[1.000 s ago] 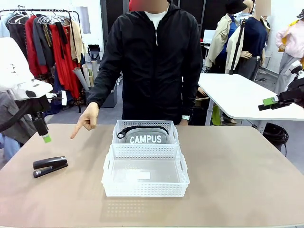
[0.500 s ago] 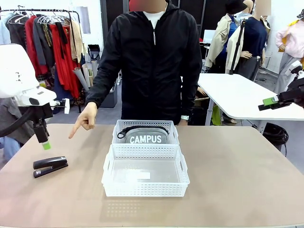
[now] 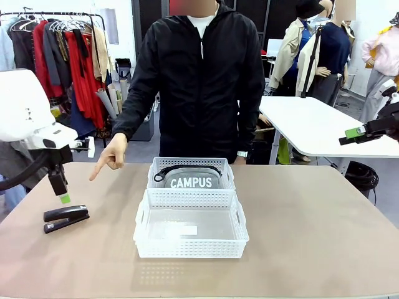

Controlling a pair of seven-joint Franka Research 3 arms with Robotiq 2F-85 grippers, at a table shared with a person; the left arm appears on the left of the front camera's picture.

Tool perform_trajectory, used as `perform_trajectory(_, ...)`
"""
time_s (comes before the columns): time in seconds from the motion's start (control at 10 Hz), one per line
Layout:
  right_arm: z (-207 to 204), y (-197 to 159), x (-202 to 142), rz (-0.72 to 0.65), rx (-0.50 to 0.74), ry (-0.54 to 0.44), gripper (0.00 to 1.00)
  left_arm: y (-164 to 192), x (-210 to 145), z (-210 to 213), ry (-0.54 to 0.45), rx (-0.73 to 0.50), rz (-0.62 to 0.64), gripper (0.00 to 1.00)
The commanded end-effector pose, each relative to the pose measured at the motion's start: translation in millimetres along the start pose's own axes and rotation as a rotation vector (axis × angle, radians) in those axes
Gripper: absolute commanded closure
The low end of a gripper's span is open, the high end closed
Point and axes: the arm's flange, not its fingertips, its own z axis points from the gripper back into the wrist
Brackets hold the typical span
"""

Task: Distribute items into two baskets.
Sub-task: Pick up the Stapler that the person points to.

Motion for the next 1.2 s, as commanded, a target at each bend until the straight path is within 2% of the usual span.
perform_trajectory(0.0,-0.7,4.4,-0.2,0.000,-0.008,-0.005,0.00,-6.0,6.2,-14.9,0.009,0.008,0.014,0.00)
perform_trajectory(0.4,-0.7,4.4,-0.2,0.000,-0.008,-0.005,0.00,-14.5,8.5,-37.5,0.052,-0.024,0.007,0.00)
perform_trajectory(0.7,-0.7,4.4,-0.2,0.000,-0.008,-0.005,0.00,-12.3,7.9,-54.4,0.082,-0.001,0.021,0.00)
perform_trajectory(1.1,-0.7,4.4,-0.2,0.000,-0.008,-0.005,0.00,-8.2,8.0,-68.4,0.079,-0.004,0.031,0.00)
